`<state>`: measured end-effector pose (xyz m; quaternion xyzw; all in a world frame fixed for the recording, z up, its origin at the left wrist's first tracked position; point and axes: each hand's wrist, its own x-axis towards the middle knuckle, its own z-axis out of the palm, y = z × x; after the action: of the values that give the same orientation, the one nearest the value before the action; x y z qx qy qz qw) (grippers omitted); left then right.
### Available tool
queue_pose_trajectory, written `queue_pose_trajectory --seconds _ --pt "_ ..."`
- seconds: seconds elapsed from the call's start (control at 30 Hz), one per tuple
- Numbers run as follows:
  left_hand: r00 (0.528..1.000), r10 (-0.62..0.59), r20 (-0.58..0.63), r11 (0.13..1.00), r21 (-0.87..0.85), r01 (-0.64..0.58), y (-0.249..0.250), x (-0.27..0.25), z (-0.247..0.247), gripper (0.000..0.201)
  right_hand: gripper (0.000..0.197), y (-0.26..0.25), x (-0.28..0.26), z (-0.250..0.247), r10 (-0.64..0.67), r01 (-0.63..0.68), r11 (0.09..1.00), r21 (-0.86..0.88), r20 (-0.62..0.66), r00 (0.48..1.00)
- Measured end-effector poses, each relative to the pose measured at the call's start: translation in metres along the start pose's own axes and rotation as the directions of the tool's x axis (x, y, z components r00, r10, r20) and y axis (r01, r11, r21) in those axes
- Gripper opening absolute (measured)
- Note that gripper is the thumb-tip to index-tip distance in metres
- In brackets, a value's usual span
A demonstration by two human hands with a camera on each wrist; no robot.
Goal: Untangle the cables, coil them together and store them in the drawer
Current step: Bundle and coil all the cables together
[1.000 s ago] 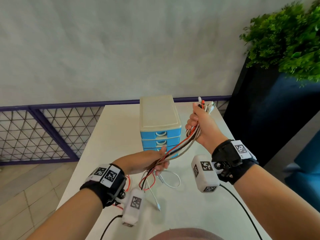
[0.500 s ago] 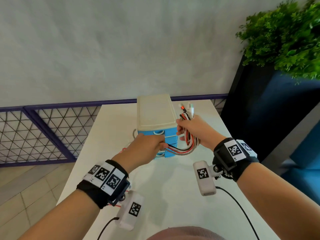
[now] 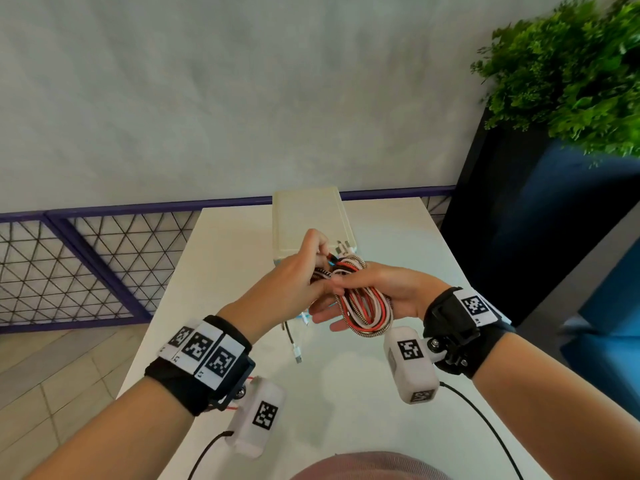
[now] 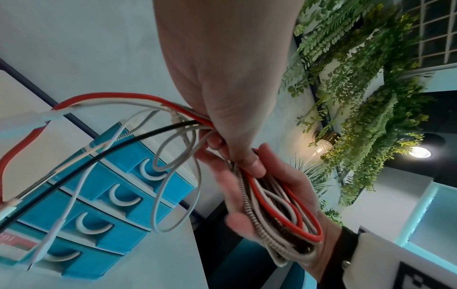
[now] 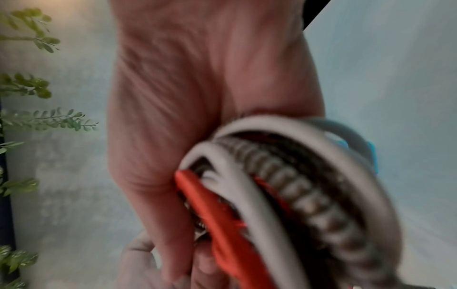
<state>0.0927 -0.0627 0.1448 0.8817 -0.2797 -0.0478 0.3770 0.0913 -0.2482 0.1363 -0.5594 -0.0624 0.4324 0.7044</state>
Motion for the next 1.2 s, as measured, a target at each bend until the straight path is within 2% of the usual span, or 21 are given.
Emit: queue_pose_trajectory --seconds 0.1,0.17,0.23,0.33,0.4,0.47,0.57,0.6,0.67,0.77,0.93,1.0,1.1,1.2 --pt "0.998 -0.065 0.013 0.994 -0.088 0.066 -0.002 0.004 -0.004 0.041 0.013 0.002 0.001 0.002 -0.033 0.032 0.999 -0.021 -0.049 0.998" --pt "0.987 -0.156 0.042 0.969 -0.186 0.161 -0.009 0.010 -0.008 0.044 0.012 0.002 0.002 0.004 -0.074 0.070 0.996 -0.046 -0.095 0.993" --pt "0.966 -0.225 0.131 0.927 -0.277 0.253 -0.015 0.015 -0.012 0.043 0.016 -0.001 0.002 0.004 -0.105 0.096 0.993 -0.069 -0.138 0.985" --pt "0.926 -0.235 0.295 0.896 -0.305 0.324 -0.021 0.017 -0.016 0.034 0.022 -0.004 0.002 -0.002 -0.133 0.112 0.987 -0.115 -0.192 0.972" --pt "0.916 -0.195 0.350 0.932 -0.226 0.284 -0.026 0.017 -0.015 0.030 0.015 -0.004 0.004 -0.003 -0.137 0.107 0.985 -0.137 -0.233 0.963" --pt "0.921 -0.131 0.368 0.977 -0.110 0.183 -0.034 0.018 -0.011 0.023 0.009 -0.002 0.008 -0.003 -0.137 0.105 0.986 -0.129 -0.278 0.951" --pt "0.918 -0.099 0.384 0.995 0.053 0.085 -0.055 0.014 -0.005 0.011 0.002 -0.003 0.010 -0.007 -0.160 0.130 0.986 -0.105 -0.375 0.913" --pt "0.920 -0.124 0.372 0.992 0.081 0.101 -0.065 0.009 -0.003 0.011 0.003 -0.005 0.009 -0.011 -0.171 0.141 0.985 -0.103 -0.425 0.889" --pt "0.919 -0.221 0.326 0.975 0.056 0.214 -0.088 -0.003 0.000 0.005 0.003 -0.012 0.003 -0.022 -0.202 0.185 0.979 -0.085 -0.520 0.830" --pt "0.914 -0.319 0.250 0.922 -0.140 0.360 -0.110 -0.018 0.002 0.015 0.006 -0.022 -0.007 -0.036 -0.223 0.224 0.972 -0.072 -0.583 0.781" --pt "0.927 -0.293 0.233 0.889 -0.290 0.354 -0.117 -0.023 0.005 0.025 0.009 -0.028 -0.007 -0.031 -0.184 0.196 0.980 -0.033 -0.530 0.828" --pt "0.937 -0.284 0.205 0.893 -0.298 0.336 -0.115 -0.022 0.004 0.028 0.010 -0.030 -0.006 -0.029 -0.175 0.189 0.982 -0.024 -0.515 0.839" --pt "0.950 -0.295 0.101 0.918 -0.246 0.311 -0.110 -0.017 0.002 0.036 0.010 -0.031 -0.006 -0.027 -0.169 0.181 0.983 -0.027 -0.517 0.839" --pt "0.950 -0.310 -0.016 0.932 -0.200 0.301 -0.111 -0.012 -0.003 0.029 0.010 -0.032 -0.006 -0.026 -0.164 0.174 0.984 -0.030 -0.526 0.834"
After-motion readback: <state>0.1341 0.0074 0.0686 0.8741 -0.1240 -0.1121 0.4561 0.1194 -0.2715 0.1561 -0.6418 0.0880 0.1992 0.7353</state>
